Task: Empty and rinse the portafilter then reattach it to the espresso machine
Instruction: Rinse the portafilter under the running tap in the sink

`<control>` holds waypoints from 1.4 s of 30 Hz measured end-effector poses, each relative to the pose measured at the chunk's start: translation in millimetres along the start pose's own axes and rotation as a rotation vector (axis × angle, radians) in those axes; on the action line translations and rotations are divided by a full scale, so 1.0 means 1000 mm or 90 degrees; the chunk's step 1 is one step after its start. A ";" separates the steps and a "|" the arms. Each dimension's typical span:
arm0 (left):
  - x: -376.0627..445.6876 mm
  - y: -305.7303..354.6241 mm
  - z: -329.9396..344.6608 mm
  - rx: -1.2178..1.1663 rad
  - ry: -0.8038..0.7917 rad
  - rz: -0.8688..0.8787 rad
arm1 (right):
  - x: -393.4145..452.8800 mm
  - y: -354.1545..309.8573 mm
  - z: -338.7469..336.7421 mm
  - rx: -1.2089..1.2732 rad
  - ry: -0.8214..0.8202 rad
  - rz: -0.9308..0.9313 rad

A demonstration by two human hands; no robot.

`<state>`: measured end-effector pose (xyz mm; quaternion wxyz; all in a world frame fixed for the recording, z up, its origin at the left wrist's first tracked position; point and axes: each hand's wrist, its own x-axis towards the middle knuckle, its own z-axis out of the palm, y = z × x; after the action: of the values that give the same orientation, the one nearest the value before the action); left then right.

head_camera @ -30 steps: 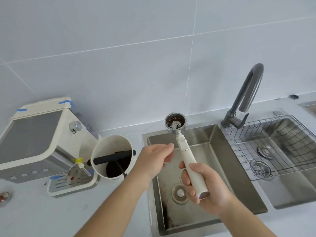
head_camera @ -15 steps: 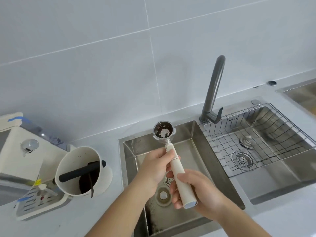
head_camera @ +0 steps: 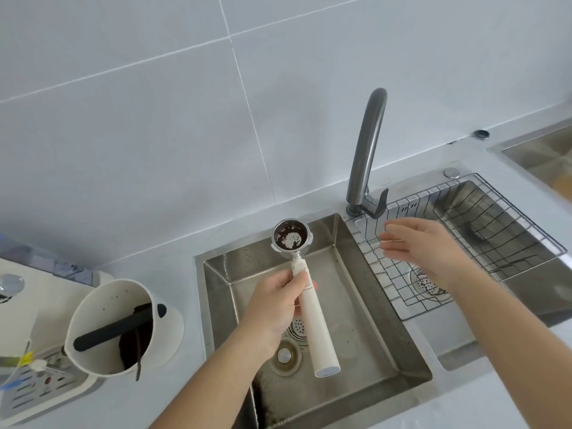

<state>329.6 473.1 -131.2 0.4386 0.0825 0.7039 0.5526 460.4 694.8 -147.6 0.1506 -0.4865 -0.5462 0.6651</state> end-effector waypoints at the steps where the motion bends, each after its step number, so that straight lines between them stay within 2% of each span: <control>1: 0.001 -0.002 0.002 -0.003 -0.004 -0.009 | 0.011 -0.004 -0.002 -0.013 0.029 -0.011; 6: 0.004 -0.010 0.009 0.014 -0.020 -0.045 | 0.050 -0.024 -0.003 -0.242 0.163 -0.135; 14: 0.017 -0.012 0.018 0.041 -0.044 -0.060 | 0.087 -0.027 0.013 -0.348 0.194 -0.177; 35: 0.029 -0.018 0.044 0.044 -0.132 -0.068 | 0.088 -0.008 0.001 -0.312 0.214 -0.152; 42: 0.032 -0.015 0.045 0.028 -0.128 -0.074 | 0.090 -0.007 0.000 -0.298 0.207 -0.153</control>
<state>348.0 518.5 -160.6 0.5365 0.1062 0.6717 0.4997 415.2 763.2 -185.0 0.1971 -0.5397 -0.7071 0.4121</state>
